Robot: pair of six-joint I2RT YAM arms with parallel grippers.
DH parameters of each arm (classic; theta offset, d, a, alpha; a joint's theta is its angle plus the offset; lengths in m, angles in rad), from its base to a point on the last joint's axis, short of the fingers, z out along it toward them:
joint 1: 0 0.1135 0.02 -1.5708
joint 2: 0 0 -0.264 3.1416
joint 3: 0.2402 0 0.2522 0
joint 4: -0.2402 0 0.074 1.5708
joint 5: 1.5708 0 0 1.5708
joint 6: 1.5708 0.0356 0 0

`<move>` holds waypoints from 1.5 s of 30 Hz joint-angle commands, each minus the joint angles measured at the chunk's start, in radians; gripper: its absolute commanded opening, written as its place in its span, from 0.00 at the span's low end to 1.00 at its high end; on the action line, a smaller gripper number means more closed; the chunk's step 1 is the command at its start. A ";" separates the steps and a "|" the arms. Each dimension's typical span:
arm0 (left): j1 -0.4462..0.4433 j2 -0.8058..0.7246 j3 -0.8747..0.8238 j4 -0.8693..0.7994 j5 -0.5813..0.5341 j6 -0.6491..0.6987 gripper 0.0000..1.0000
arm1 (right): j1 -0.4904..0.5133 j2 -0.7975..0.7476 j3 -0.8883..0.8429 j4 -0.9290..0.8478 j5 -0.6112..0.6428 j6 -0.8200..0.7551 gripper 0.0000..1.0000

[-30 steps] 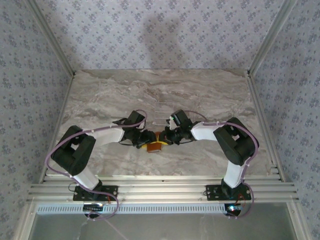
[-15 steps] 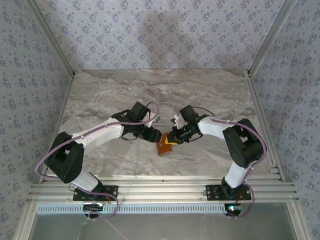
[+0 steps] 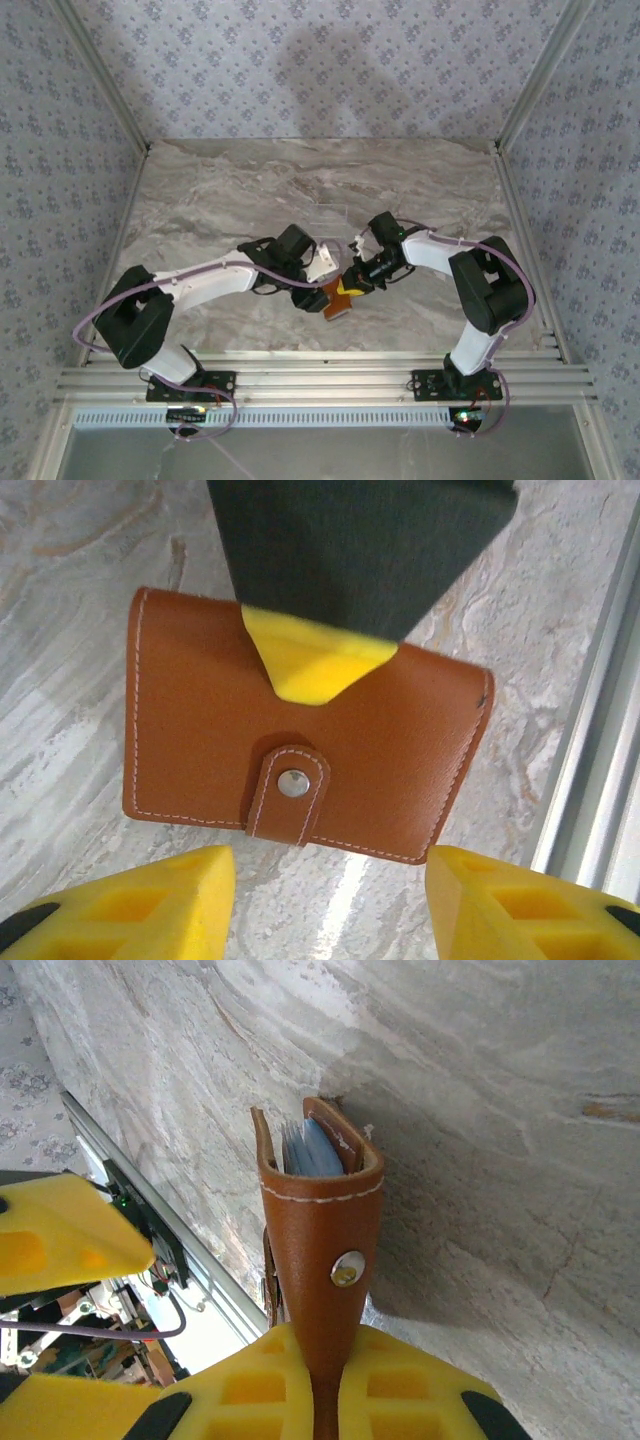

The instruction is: Take the credit cards out of the card holder

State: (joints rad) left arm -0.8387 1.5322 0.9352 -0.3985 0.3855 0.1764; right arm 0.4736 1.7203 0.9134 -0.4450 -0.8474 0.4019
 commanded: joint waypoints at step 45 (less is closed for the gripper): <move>0.026 0.134 0.012 0.092 -0.008 0.024 0.19 | -0.029 -0.017 0.017 -0.066 0.037 -0.014 0.00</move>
State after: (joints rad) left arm -0.8303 1.7054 0.9730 -0.3103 0.4168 0.2131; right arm 0.4652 1.7397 0.9283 -0.4831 -0.8337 0.3798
